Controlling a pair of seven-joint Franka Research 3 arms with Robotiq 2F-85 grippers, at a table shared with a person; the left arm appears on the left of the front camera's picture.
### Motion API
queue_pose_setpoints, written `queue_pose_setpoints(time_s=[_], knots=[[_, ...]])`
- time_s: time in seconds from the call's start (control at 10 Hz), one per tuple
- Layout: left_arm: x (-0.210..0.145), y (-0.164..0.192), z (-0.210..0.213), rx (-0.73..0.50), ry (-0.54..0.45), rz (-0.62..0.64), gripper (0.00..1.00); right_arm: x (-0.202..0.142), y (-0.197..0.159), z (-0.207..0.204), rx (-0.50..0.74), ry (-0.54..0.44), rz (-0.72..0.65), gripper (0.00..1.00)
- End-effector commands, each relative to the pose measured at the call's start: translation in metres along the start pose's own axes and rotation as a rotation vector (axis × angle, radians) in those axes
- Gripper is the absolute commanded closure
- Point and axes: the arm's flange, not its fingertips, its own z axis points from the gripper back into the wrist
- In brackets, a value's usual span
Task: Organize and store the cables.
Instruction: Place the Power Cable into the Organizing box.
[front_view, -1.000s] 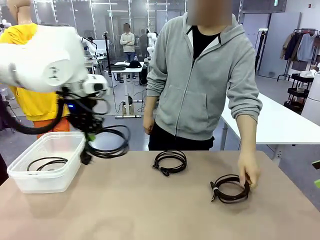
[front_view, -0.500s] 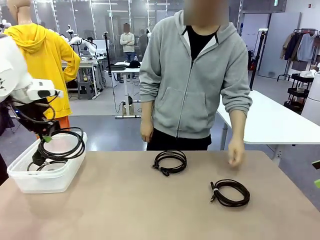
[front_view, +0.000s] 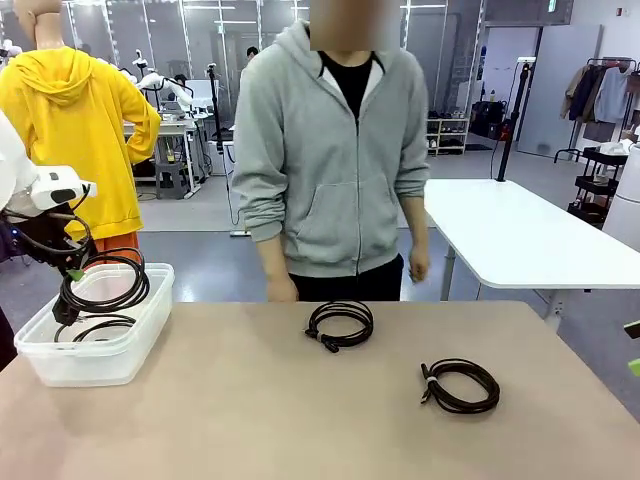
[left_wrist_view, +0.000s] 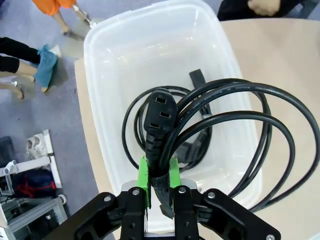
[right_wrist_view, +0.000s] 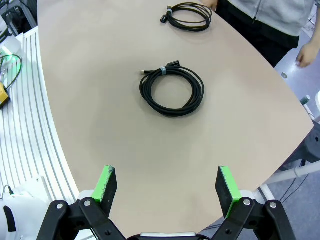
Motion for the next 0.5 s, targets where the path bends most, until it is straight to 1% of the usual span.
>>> queue_pose_setpoints(time_s=[0.0, 0.2, 0.3, 0.4], knots=[[0.01, 0.016, -0.013, 0.001, -0.08, 0.019, 0.94, -0.002, -0.002, 0.0, -0.003, -0.018, 0.015, 0.0], [0.012, 0.017, -0.022, 0.017, -0.145, 0.013, 0.94, -0.002, -0.002, 0.0, -0.003, -0.018, 0.015, 0.0], [0.01, 0.017, -0.024, 0.038, -0.145, 0.022, 0.94, -0.002, -0.002, 0.0, -0.003, -0.018, 0.015, 0.0], [0.009, 0.019, -0.025, 0.014, -0.17, 0.031, 0.94, -0.002, -0.002, 0.0, -0.003, -0.018, 0.015, 0.0]])
